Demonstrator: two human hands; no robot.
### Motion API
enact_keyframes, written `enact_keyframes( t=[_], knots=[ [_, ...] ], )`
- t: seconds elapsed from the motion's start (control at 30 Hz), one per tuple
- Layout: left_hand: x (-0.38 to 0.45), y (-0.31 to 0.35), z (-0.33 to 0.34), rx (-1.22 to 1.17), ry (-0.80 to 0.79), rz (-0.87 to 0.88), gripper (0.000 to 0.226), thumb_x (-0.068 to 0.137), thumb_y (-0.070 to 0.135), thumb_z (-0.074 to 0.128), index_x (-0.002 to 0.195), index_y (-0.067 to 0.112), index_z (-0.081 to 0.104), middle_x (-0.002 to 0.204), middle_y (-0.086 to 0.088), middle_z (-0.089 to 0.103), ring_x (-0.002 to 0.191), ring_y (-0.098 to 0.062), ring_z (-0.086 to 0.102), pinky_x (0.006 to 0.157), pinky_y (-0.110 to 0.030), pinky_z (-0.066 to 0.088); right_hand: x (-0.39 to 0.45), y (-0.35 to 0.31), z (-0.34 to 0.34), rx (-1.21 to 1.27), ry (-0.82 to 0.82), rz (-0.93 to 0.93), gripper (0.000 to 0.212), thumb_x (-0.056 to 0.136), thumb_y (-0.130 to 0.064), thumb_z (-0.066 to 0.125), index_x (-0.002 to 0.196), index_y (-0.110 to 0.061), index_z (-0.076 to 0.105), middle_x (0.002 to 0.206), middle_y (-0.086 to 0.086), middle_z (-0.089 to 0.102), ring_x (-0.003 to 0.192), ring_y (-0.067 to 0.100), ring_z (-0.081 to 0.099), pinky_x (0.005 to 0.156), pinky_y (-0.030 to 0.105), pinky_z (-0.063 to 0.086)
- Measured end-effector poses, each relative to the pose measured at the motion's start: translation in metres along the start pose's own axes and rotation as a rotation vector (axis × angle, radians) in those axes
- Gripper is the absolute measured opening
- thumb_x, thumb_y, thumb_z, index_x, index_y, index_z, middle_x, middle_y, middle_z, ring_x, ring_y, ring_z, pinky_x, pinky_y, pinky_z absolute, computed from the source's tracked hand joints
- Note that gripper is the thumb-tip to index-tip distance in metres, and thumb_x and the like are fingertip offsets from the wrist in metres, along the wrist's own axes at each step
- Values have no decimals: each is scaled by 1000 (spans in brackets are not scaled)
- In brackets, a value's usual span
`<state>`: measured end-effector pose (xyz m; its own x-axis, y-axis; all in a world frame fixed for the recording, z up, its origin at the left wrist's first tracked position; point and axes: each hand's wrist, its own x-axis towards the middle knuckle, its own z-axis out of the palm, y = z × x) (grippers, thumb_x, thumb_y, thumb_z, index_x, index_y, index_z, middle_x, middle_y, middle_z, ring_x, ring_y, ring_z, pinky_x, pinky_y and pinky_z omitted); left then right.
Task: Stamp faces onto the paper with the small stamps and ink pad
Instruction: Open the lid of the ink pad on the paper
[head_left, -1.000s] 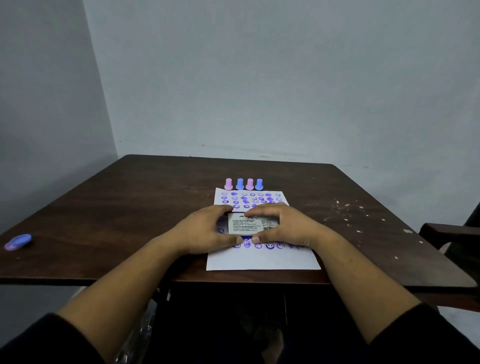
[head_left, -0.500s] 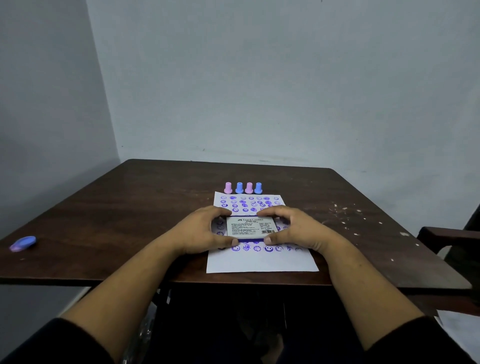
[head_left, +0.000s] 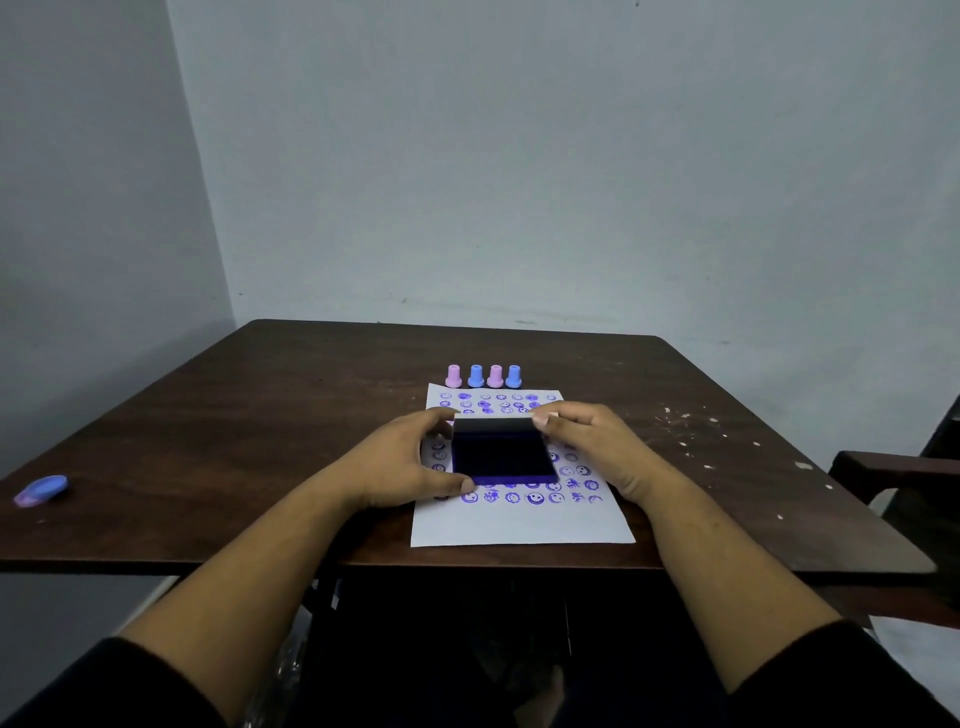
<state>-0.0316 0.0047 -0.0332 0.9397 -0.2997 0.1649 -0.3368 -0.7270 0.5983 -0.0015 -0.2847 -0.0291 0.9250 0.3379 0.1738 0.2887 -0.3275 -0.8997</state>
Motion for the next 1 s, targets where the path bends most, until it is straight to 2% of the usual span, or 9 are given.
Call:
enact_keyframes(
  t=[0.07, 0.2, 0.4, 0.5, 0.6, 0.7, 0.87, 0.93, 1.0],
  knots=[
    [-2, 2, 0, -27, 0, 8, 78, 68, 58, 84, 135, 44, 47, 128, 22, 57, 116, 6, 53, 93, -19, 45, 0, 1, 1, 0, 58, -18, 31, 103, -50, 62, 99, -28, 82, 100, -1, 83, 91, 12, 78, 83, 29, 57],
    [-3, 3, -1, -59, -10, 7, 91, 69, 54, 86, 147, 38, 40, 133, 17, 57, 123, -1, 52, 101, -28, 46, 5, 4, 2, -36, 177, 18, 28, 110, -39, 53, 105, -32, 79, 97, -9, 83, 85, 8, 78, 75, 27, 55],
    [-2, 2, -2, -75, -15, -28, 108, 62, 62, 86, 151, 38, 30, 133, 19, 56, 118, 0, 56, 98, -24, 46, 13, 11, 4, -107, 280, 101, 8, 104, -22, 66, 97, -25, 68, 85, -9, 82, 73, 4, 78, 64, 30, 58],
    [-2, 2, -1, -82, -16, -58, 110, 57, 67, 86, 147, 36, 31, 131, 20, 57, 114, 0, 58, 98, -28, 49, 14, 11, 4, -156, 281, 103, 13, 103, -18, 68, 95, -27, 73, 85, -9, 81, 75, 4, 77, 66, 28, 58],
    [-2, 1, -1, -90, -3, -73, 97, 55, 67, 87, 135, 36, 42, 129, 19, 59, 115, -1, 58, 100, -33, 51, 13, 9, 5, -195, 282, 96, 18, 103, -17, 68, 97, -32, 77, 89, -12, 81, 79, 3, 76, 70, 25, 57],
    [-2, 1, -1, -51, -6, -72, 83, 56, 67, 86, 126, 40, 50, 124, 21, 60, 111, 0, 59, 96, -32, 53, 10, 8, 4, -233, 248, 119, 19, 103, -18, 68, 112, -28, 81, 104, -12, 80, 93, 5, 74, 74, 22, 55],
    [1, 3, -1, 32, 26, -21, 78, 62, 64, 84, 130, 33, 58, 128, 16, 56, 115, -2, 54, 100, -31, 48, 13, 5, 6, -379, 214, 144, 23, 103, -18, 64, 117, -25, 81, 117, -7, 63, 104, 11, 62, 69, 17, 44],
    [2, 2, -1, 47, 22, -9, 74, 65, 62, 84, 129, 32, 59, 128, 17, 55, 117, -3, 51, 100, -27, 45, 13, 4, 7, -458, 204, 139, 25, 105, -19, 62, 118, -26, 82, 115, -7, 59, 105, 11, 59, 70, 18, 41],
    [2, 1, -1, 50, 20, -7, 66, 67, 61, 84, 124, 36, 60, 120, 25, 55, 114, 0, 51, 89, -14, 42, 13, 4, 7, -490, 213, 134, 26, 105, -20, 61, 119, -27, 82, 115, -6, 58, 112, 14, 57, 76, 21, 42]
  ],
)
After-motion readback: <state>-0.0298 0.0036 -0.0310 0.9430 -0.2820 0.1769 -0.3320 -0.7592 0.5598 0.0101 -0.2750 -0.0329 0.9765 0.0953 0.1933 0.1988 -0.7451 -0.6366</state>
